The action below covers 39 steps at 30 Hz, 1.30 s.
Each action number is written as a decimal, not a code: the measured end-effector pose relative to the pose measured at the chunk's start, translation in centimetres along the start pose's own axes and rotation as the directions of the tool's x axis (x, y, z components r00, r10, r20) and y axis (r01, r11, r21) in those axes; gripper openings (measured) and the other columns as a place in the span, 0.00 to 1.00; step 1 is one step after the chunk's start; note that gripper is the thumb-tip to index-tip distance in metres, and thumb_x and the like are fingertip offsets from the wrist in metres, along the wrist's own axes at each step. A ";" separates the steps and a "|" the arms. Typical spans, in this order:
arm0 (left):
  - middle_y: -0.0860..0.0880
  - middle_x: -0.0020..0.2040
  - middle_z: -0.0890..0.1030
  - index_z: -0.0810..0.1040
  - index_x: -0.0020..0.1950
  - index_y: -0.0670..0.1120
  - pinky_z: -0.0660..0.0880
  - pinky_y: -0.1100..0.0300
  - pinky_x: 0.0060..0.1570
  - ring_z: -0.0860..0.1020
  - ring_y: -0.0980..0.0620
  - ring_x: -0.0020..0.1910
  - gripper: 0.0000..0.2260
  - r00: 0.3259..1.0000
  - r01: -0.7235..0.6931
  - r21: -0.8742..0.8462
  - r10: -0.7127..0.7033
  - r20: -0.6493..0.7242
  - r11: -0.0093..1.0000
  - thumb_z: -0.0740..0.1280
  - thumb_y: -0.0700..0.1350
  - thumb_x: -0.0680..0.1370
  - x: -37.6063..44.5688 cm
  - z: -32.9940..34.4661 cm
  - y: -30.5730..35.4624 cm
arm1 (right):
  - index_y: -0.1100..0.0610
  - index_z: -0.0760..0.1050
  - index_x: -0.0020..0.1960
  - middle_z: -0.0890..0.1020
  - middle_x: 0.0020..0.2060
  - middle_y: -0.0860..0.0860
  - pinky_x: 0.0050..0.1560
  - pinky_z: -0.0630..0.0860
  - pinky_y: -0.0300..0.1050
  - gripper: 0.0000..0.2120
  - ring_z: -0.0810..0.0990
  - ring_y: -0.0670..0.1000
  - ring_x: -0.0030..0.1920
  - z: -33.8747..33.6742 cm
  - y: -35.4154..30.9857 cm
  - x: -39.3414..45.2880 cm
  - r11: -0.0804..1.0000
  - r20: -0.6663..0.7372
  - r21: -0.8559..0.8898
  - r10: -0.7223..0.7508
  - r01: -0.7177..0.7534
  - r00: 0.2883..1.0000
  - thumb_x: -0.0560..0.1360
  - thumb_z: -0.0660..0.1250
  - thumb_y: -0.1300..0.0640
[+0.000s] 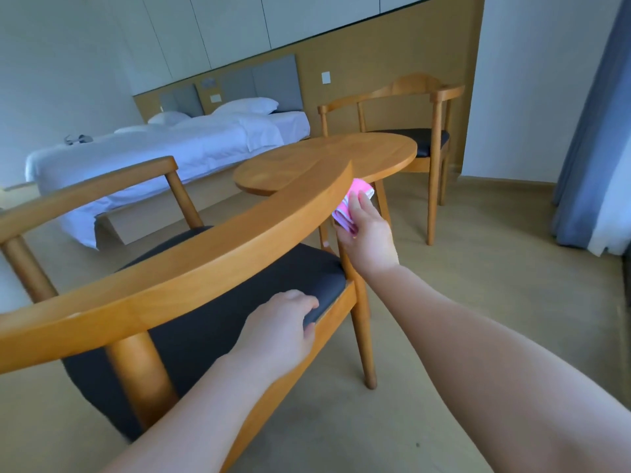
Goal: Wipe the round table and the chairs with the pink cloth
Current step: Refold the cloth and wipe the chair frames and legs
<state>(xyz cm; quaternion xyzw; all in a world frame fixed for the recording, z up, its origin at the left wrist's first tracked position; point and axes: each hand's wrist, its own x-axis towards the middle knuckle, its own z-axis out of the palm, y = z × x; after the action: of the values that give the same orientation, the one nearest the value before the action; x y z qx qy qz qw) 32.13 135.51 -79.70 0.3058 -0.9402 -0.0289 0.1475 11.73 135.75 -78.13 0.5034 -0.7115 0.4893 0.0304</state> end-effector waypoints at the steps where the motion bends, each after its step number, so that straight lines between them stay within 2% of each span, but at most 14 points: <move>1: 0.58 0.63 0.73 0.71 0.68 0.53 0.74 0.59 0.56 0.72 0.57 0.60 0.16 1.000 -0.010 0.003 0.010 -0.001 1.000 0.62 0.48 0.79 -0.1 0.1 -0.1 | 0.58 0.62 0.75 0.64 0.74 0.54 0.69 0.67 0.46 0.27 0.66 0.54 0.71 0.2 0.4 -0.3 0.998 0.015 0.061 -0.001 0.000 1.000 0.79 0.64 0.53; 4: 0.58 0.63 0.73 0.73 0.67 0.52 0.74 0.59 0.57 0.72 0.58 0.60 0.15 1.000 -0.008 0.004 0.008 -0.008 1.000 0.62 0.48 0.79 -0.2 0.2 -0.5 | 0.59 0.72 0.69 0.69 0.70 0.55 0.70 0.64 0.42 0.20 0.68 0.54 0.70 0.3 1.0 -0.7 0.981 -0.115 0.195 0.031 -0.008 0.993 0.81 0.59 0.50; 7: 0.58 0.62 0.74 0.73 0.66 0.52 0.74 0.60 0.56 0.72 0.58 0.59 0.15 1.000 -0.003 0.029 0.004 -0.012 1.000 0.62 0.47 0.80 -0.2 0.1 -0.6 | 0.59 0.72 0.67 0.75 0.60 0.54 0.62 0.70 0.47 0.19 0.72 0.52 0.61 0.3 0.7 0.3 0.981 -0.243 0.193 0.085 -0.037 0.966 0.79 0.63 0.51; 10: 0.59 0.62 0.74 0.74 0.65 0.52 0.73 0.62 0.56 0.72 0.59 0.59 0.14 1.000 -0.010 0.047 0.010 -0.007 0.999 0.61 0.47 0.80 -0.2 -0.2 -0.7 | 0.60 0.65 0.69 0.69 0.63 0.55 0.61 0.70 0.47 0.23 0.69 0.54 0.63 1.1 -0.1 1.8 0.980 -0.204 0.181 0.126 -0.089 0.971 0.78 0.64 0.50; 13: 0.59 0.61 0.74 0.74 0.65 0.52 0.73 0.62 0.56 0.72 0.59 0.59 0.14 1.000 -0.020 0.063 0.020 0.001 0.998 0.61 0.47 0.80 -0.3 -0.5 -1.0 | 0.61 0.65 0.65 0.59 0.72 0.56 0.62 0.72 0.49 0.17 0.69 0.57 0.65 2.3 -0.5 3.0 0.978 -0.155 0.187 0.127 -0.097 0.980 0.80 0.60 0.54; 14: 0.58 0.62 0.74 0.74 0.65 0.52 0.73 0.61 0.56 0.72 0.59 0.59 0.14 1.000 -0.024 0.069 0.024 0.001 0.997 0.61 0.47 0.80 -0.3 -0.6 -1.1 | 0.60 0.66 0.64 0.62 0.71 0.55 0.59 0.74 0.50 0.15 0.72 0.57 0.63 2.5 -0.4 3.2 0.974 -0.160 0.204 0.136 -0.102 0.978 0.80 0.60 0.55; 16: 0.58 0.62 0.74 0.74 0.65 0.51 0.73 0.61 0.56 0.71 0.58 0.60 0.14 0.999 -0.035 0.082 0.035 -0.001 0.996 0.61 0.46 0.80 -0.5 -0.6 -1.0 | 0.57 0.67 0.62 0.70 0.63 0.52 0.52 0.77 0.48 0.12 0.76 0.54 0.56 3.1 0.0 3.2 0.972 -0.186 0.218 0.132 -0.090 0.974 0.80 0.60 0.54; 18: 0.58 0.61 0.74 0.74 0.65 0.51 0.73 0.61 0.54 0.72 0.58 0.59 0.14 0.999 -0.049 0.088 0.048 0.004 0.995 0.61 0.46 0.79 -0.9 -0.5 -0.8 | 0.56 0.65 0.64 0.71 0.58 0.50 0.48 0.78 0.48 0.14 0.78 0.53 0.51 3.9 1.1 2.2 0.977 -0.177 0.178 0.148 -0.116 0.973 0.80 0.60 0.52; 22: 0.60 0.60 0.73 0.74 0.64 0.52 0.69 0.65 0.50 0.71 0.59 0.57 0.14 0.995 -0.089 0.095 0.084 0.049 0.992 0.61 0.47 0.79 -2.7 0.5 -0.4 | 0.58 0.60 0.70 0.68 0.65 0.54 0.58 0.74 0.50 0.20 0.74 0.54 0.59 6.0 4.5 -1.6 0.959 -0.036 0.117 0.265 -0.259 0.964 0.82 0.56 0.50; 26: 0.59 0.62 0.72 0.73 0.66 0.52 0.69 0.65 0.54 0.69 0.59 0.62 0.16 0.987 -0.135 0.077 0.127 0.103 0.988 0.62 0.47 0.78 -4.6 1.0 -0.2 | 0.62 0.54 0.73 0.61 0.69 0.56 0.70 0.63 0.55 0.22 0.63 0.56 0.69 7.1 6.5 -4.5 0.947 0.045 0.208 0.243 -0.247 0.969 0.82 0.53 0.54; 29: 0.60 0.63 0.71 0.73 0.66 0.52 0.71 0.61 0.57 0.68 0.60 0.64 0.16 0.978 -0.169 0.083 0.157 0.135 0.982 0.61 0.48 0.79 -5.4 0.8 0.1 | 0.61 0.53 0.73 0.59 0.71 0.56 0.70 0.63 0.56 0.21 0.64 0.57 0.69 7.5 6.8 -4.9 0.913 0.064 0.279 0.290 -0.297 0.955 0.82 0.52 0.55; 32: 0.61 0.63 0.71 0.72 0.66 0.53 0.70 0.63 0.58 0.66 0.62 0.64 0.15 0.975 -0.194 0.086 0.182 0.126 0.977 0.61 0.48 0.79 -5.9 0.0 0.4 | 0.60 0.55 0.72 0.61 0.70 0.56 0.67 0.68 0.56 0.21 0.68 0.58 0.66 7.4 6.5 -5.0 0.888 0.057 0.306 0.342 -0.343 0.938 0.82 0.52 0.55; 35: 0.62 0.62 0.71 0.73 0.65 0.54 0.69 0.67 0.56 0.67 0.63 0.63 0.15 0.973 -0.210 0.088 0.199 0.116 0.974 0.61 0.48 0.78 -6.6 -0.7 0.4 | 0.58 0.58 0.70 0.66 0.66 0.57 0.63 0.71 0.54 0.17 0.72 0.57 0.60 6.9 6.1 -5.0 0.900 0.031 0.313 0.310 -0.304 0.950 0.82 0.52 0.57; 39: 0.61 0.61 0.72 0.74 0.65 0.53 0.66 0.71 0.54 0.68 0.63 0.61 0.15 0.977 -0.196 0.093 0.185 0.108 0.976 0.62 0.48 0.78 -7.5 -1.5 -0.1 | 0.57 0.57 0.71 0.67 0.65 0.56 0.63 0.73 0.56 0.19 0.73 0.57 0.61 4.9 3.5 -2.0 0.931 -0.032 0.323 0.191 -0.171 0.981 0.81 0.53 0.57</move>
<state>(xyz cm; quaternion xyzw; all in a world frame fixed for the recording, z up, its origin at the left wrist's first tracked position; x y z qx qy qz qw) 38.37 139.87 -80.25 0.2196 -0.9715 0.0187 0.0871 12.35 133.66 -84.06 0.4183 -0.6652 0.6140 -0.0739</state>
